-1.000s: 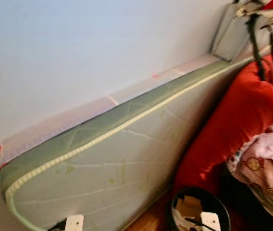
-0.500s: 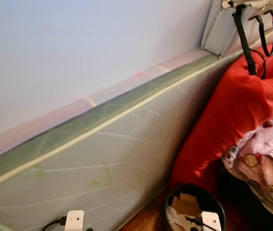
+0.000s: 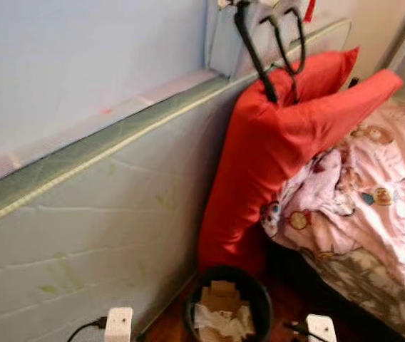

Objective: Clean up the room

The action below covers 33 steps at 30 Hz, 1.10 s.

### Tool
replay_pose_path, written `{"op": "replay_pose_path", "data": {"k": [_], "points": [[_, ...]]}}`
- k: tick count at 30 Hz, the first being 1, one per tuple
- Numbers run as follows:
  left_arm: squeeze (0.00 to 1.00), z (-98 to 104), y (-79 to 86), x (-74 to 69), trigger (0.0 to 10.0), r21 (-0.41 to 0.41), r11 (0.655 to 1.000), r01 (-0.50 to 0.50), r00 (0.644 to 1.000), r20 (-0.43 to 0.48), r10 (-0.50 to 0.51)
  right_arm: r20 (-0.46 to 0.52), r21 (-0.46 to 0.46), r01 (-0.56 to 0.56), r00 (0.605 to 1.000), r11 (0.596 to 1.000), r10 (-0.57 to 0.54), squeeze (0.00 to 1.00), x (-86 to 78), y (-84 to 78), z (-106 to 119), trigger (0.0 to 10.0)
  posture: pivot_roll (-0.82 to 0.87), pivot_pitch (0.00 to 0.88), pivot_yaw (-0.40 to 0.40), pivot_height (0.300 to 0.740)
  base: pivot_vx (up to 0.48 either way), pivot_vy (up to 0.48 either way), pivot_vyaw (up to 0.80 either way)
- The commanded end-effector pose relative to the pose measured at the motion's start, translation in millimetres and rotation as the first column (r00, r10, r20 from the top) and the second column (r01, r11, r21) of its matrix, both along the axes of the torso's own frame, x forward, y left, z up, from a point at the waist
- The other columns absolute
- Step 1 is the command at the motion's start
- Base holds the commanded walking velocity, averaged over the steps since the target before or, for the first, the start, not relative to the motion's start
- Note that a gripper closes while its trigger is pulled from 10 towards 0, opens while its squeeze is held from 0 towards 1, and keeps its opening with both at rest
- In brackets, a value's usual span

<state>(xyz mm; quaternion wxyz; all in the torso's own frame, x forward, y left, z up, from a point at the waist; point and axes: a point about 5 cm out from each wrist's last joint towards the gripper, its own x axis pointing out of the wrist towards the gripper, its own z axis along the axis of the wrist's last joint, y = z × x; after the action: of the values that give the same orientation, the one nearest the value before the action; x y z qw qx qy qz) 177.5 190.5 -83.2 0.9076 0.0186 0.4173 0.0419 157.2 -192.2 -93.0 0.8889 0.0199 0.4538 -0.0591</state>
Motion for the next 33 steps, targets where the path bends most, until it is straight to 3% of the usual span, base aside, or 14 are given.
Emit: {"op": "replay_pose_path", "data": {"k": [1, 12, 33], "points": [[0.0, 17.2, 49.3, 20.3, 10.0, -0.01, 0.999, -0.045, 0.998, -0.036, 0.044, -0.047, 0.051, 0.008, 0.999, 0.999, -0.005, 0.0, 13.1, -29.6, 8.8, 10.0, 0.0, 0.0, -0.066, 0.74, 0.0, 0.0, 0.0], [0.0, 18.0, 48.9, 22.0, 10.0, -0.015, 0.998, -0.053, 0.998, -0.031, 0.053, -0.04, 0.057, 0.005, 0.999, 0.998, -0.003, 0.0, 15.2, -29.9, 9.9, 10.0, 0.0, 0.0, -0.072, 0.74, 0.0, -0.044, 0.0], [0.0, 18.7, 51.0, 22.3, 10.0, -0.009, 0.998, -0.055, 0.998, -0.03, 0.054, -0.039, 0.072, 0.011, 0.999, 0.997, -0.009, 0.0, 15.7, -27.3, 9.6, 10.0, 0.01, 0.0, -0.059, 0.74, 0.0, -0.48, 0.0]]}}
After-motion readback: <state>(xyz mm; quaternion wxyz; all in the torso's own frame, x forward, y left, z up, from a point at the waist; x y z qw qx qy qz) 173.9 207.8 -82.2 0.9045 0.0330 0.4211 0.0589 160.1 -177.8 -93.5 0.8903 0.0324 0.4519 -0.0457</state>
